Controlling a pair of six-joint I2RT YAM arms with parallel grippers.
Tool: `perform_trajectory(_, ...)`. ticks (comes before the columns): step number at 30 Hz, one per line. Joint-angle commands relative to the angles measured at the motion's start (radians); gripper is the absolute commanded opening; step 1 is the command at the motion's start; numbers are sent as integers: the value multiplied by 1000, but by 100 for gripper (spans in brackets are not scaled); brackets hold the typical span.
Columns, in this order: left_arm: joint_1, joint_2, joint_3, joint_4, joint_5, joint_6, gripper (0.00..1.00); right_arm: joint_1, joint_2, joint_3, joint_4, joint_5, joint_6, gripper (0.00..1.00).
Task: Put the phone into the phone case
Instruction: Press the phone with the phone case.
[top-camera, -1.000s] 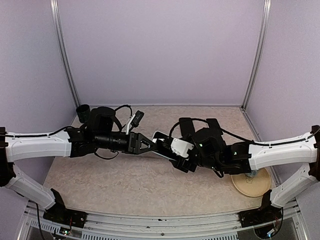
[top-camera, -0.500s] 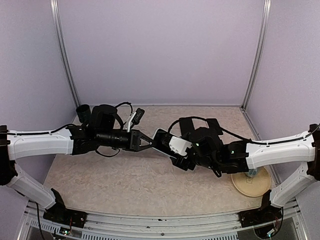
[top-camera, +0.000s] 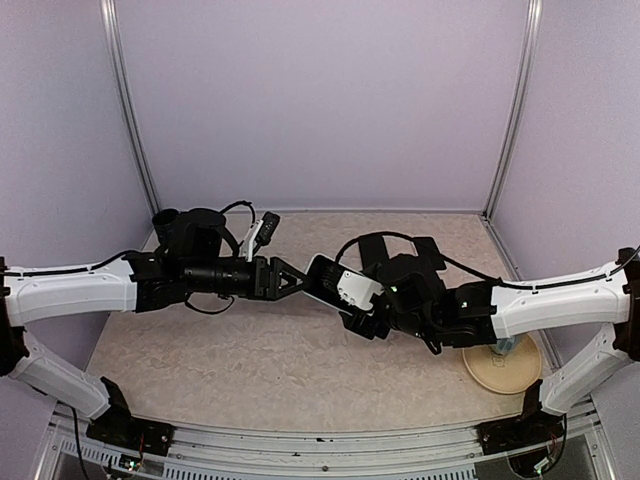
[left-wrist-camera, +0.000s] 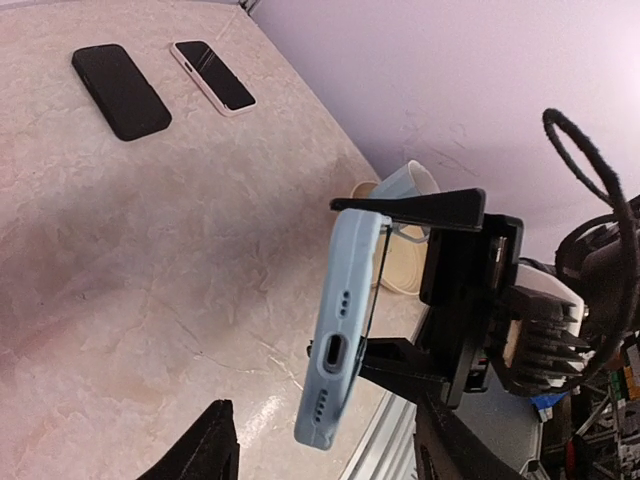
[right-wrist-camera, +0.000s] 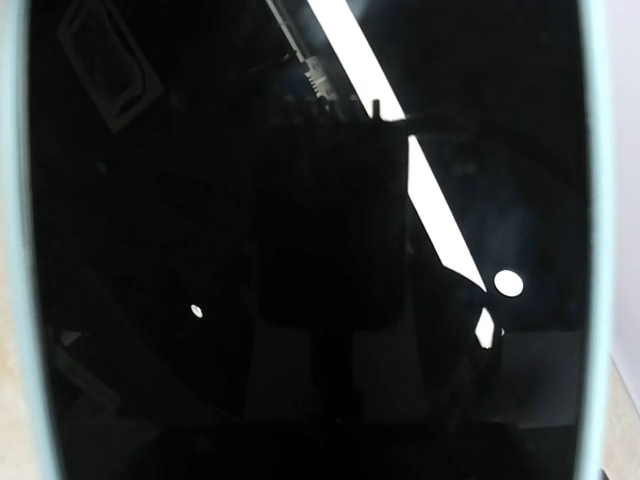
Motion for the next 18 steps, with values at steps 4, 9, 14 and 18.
perform_trajectory(4,15,-107,-82,130,0,-33,63,-7,-40,57,91,-27,99,27)
perform_trajectory(9,13,-149,-160,254,-7,-75,69,-9,-20,111,66,-28,217,29)
perform_trajectory(14,6,-157,-203,351,-17,-95,69,-9,2,159,55,-43,368,29)
perform_trajectory(18,-3,-136,-185,374,-27,-91,70,-7,46,197,34,-43,436,27)
